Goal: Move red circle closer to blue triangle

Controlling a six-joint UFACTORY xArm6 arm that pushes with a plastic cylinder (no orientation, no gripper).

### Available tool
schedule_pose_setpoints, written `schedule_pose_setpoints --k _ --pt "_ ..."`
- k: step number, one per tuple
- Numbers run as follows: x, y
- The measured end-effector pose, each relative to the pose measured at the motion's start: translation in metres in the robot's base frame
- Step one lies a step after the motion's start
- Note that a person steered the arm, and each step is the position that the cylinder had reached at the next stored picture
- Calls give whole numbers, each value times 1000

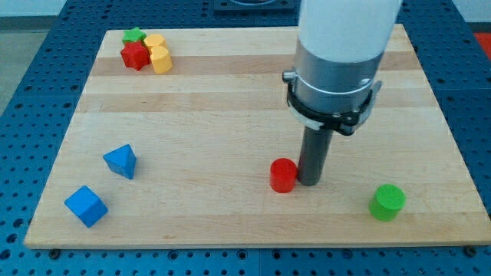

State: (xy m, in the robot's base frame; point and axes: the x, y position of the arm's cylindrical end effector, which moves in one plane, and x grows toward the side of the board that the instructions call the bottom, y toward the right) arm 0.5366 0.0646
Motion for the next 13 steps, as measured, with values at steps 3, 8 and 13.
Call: schedule_pose_setpoints --k 3,8,13 --pt "24 -81" --pt "13 -115" --pt "-10 -114"
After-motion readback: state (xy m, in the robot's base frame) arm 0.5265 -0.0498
